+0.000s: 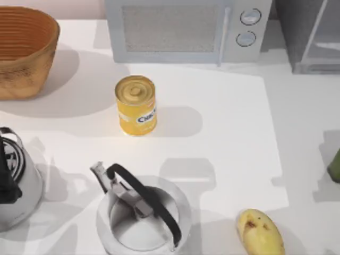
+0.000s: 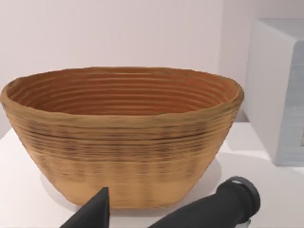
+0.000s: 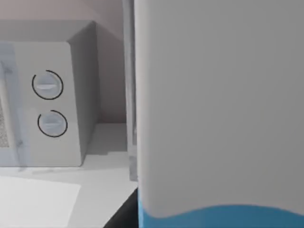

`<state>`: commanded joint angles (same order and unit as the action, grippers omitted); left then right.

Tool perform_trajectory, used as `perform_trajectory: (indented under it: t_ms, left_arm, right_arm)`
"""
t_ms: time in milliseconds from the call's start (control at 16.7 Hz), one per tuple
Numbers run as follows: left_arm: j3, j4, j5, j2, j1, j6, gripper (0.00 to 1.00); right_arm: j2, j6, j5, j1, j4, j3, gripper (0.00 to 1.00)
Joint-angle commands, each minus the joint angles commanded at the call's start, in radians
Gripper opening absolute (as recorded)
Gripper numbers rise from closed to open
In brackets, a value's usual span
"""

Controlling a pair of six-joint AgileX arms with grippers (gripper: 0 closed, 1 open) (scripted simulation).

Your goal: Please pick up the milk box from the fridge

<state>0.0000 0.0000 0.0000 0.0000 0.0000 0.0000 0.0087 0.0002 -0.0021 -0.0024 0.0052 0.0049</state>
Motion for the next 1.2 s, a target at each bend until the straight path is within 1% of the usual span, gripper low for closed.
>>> perform_trajectory:
  t_ms: [420,600,840,1200]
  left_arm:
    - [0.000,0.000,0.000,0.000,0.000,0.000,1.00]
    - [0.000,0.000,0.000,0.000,0.000,0.000,1.00]
    - [0.000,0.000,0.000,0.000,0.000,0.000,1.00]
    - [0.000,0.000,0.000,0.000,0.000,0.000,1.00]
  right_arm:
    - [-0.004,0.002,0.001,-0.001,-0.003,-0.003,0.00]
    - [0.055,-0.002,-0.029,0.031,0.055,0.024,0.00]
    - [0.280,-0.014,-0.111,0.109,0.271,0.097,0.00]
    - [0.843,-0.022,-0.274,0.203,0.766,0.218,0.00]
